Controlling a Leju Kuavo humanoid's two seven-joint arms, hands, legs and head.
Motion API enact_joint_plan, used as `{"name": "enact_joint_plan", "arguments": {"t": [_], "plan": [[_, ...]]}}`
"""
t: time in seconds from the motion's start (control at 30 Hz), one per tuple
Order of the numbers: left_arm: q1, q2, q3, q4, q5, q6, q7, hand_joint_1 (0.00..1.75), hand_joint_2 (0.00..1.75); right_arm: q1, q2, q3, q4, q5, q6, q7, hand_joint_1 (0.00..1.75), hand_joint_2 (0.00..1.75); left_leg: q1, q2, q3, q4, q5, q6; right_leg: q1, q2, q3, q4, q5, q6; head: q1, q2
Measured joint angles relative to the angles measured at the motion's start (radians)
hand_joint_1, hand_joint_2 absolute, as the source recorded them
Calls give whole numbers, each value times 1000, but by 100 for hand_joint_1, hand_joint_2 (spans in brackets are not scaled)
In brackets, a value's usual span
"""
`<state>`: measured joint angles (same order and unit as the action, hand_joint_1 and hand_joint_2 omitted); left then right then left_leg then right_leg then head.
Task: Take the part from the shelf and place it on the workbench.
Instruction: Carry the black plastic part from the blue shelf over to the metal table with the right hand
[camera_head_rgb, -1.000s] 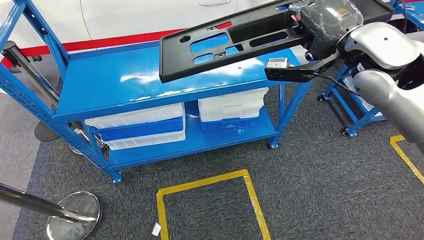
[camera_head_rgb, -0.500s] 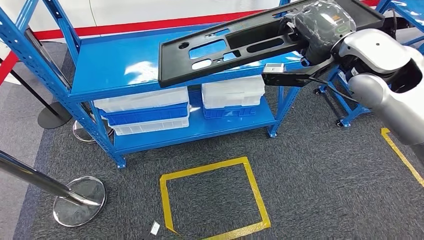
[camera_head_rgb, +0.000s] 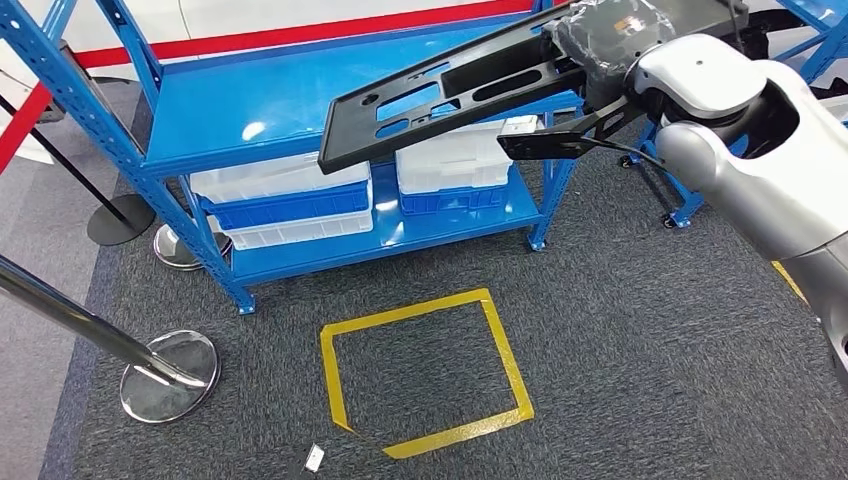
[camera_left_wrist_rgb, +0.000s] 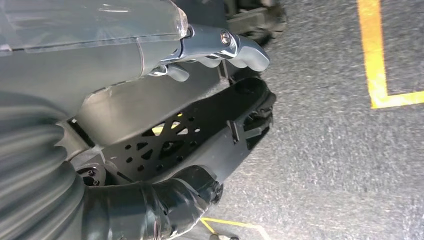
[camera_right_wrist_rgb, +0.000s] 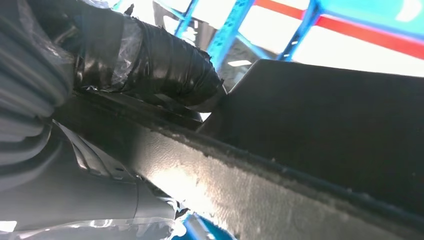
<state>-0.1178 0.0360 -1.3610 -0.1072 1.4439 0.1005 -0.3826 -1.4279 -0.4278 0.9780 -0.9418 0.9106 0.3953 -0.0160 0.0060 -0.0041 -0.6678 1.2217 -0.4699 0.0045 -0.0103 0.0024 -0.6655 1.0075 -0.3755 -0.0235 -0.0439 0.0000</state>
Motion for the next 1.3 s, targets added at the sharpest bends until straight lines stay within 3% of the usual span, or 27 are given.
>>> {"name": "enact_joint_plan", "arguments": {"t": [0.07,0.1,0.13,0.2,0.27,0.37,0.4,0.43,0.47,0.5,0.57,0.6,0.67,0.73,0.8,0.87,0.9,0.93,0.97,1.03,1.1,1.13,1.17,1.23,1.27,1.3], "plan": [[-2,1,-5,0,0,-1,0,0,175,-10,17,12,24,1,1,3,175,175,-4,-2,102,-143,-2,5,-1,-2,-19,0,17,8,0,0],[-3,1,-7,0,1,-1,0,0,175,-13,25,16,38,2,0,7,175,175,-8,-4,135,-197,-14,8,-3,-5,-25,-1,26,14,0,0],[-3,2,-8,0,1,-2,0,0,175,-14,33,20,54,2,-1,12,175,175,-13,-5,149,-227,-23,10,-5,-7,-28,-4,35,20,0,0],[-2,3,-9,0,4,-3,1,0,175,-14,50,30,89,3,-5,24,175,175,-18,-4,149,-251,-8,20,-10,-8,-31,-13,48,31,0,0],[-1,5,-10,0,10,-3,5,0,175,-14,61,38,124,4,-15,31,175,175,-16,1,139,-264,16,37,-12,-4,-46,20,3,36,1,0],[-1,5,-10,0,14,-3,11,0,175,-14,68,41,164,6,-30,36,175,175,-15,4,112,-258,36,51,-12,-2,-96,210,-132,42,1,0],[0,5,-10,0,14,-3,12,0,175,-14,70,42,174,6,-32,36,175,175,-14,4,102,-251,39,51,-12,-2,-105,266,-152,45,1,0],[1,4,-10,0,14,-3,12,0,175,-14,73,44,182,6,-33,36,175,175,-14,5,90,-241,41,50,-13,-2,-98,290,-152,47,2,0],[1,4,-10,0,14,-3,12,0,175,-15,75,46,189,6,-33,36,175,175,-12,5,78,-231,42,49,-14,-3,-73,272,-136,48,2,0],[1,4,-10,0,14,-3,12,0,175,-16,78,47,194,6,-33,36,175,175,-11,6,67,-219,42,47,-15,-3,-30,218,-114,48,2,0],[1,4,-10,0,14,-3,13,0,175,-19,83,47,199,7,-34,36,175,175,-11,7,46,-200,44,42,-11,-3,53,95,-97,45,1,0],[1,4,-10,0,14,-3,13,0,175,-21,85,47,201,7,-35,36,175,175,-12,7,39,-194,47,36,-7,-2,73,59,-97,40,1,0],[2,4,-10,0,14,-3,13,0,175,-22,90,48,206,7,-36,36,175,175,-11,7,31,-191,57,22,0,-1,75,43,-95,31,1,0],[4,4,-10,0,14,-3,13,0,175,-23,97,48,210,8,-36,36,175,175,-9,4,21,-184,49,9,-4,-6,67,35,-80,14,1,0],[6,4,-10,0,14,-2,13,0,175,-26,104,48,213,8,-36,36,175,175,-7,1,-3,-123,-20,-1,-7,-11,50,26,-58,-5,0,0],[6,4,-10,0,14,-2,13,0,175,-31,108,49,216,8,-36,36,175,175,-2,1,-33,-2,-112,-8,-3,-11,23,25,-36,-12,0,0],[5,4,-10,0,14,-3,13,0,175,-32,111,49,217,9,-36,36,175,175,0,1,-42,55,-136,-10,-2,-11,10,26,-25,-12,0,0],[5,4,-10,0,14,-3,13,0,175,-33,113,49,219,9,-36,36,175,175,2,1,-39,89,-135,-12,0,-10,-4,26,-13,-11,0,0],[5,4,-10,0,14,-3,13,0,175,-33,114,49,220,8,-36,36,175,175,3,1,-24,95,-114,-12,1,-9,-18,27,-2,-10,0,0],[3,4,-10,0,14,-3,13,0,175,-36,115,49,222,9,-36,36,175,175,5,1,54,11,-57,-9,2,-8,-44,28,21,-5,0,0],[-1,4,-10,0,14,-2,13,0,175,-44,115,50,224,9,-36,36,175,175,0,-2,152,-135,-58,-3,2,-6,-67,27,46,5,0,0],[-3,4,-11,0,14,-2,14,0,175,-48,115,50,226,9,-36,36,175,175,-4,-3,178,-186,-67,0,0,-6,-74,24,60,11,0,0],[-3,4,-11,0,15,-2,16,0,175,-51,115,50,228,9,-36,36,175,175,-10,-5,187,-215,-72,3,-2,-5,-78,18,74,17,0,0],[-1,6,-11,0,17,0,21,0,175,-49,112,50,232,9,-35,35,175,175,-12,-2,170,-226,-47,16,-8,-3,-85,7,87,27,-1,0],[-1,7,-11,0,18,0,23,0,175,-46,109,52,234,9,-35,35,175,175,-11,2,160,-230,-32,25,-9,-1,-94,17,63,30,0,0],[0,8,-11,0,19,0,23,0,175,-44,107,53,235,9,-35,34,175,175,-9,6,147,-233,-16,35,-10,0,-104,44,18,32,0,0]]}}
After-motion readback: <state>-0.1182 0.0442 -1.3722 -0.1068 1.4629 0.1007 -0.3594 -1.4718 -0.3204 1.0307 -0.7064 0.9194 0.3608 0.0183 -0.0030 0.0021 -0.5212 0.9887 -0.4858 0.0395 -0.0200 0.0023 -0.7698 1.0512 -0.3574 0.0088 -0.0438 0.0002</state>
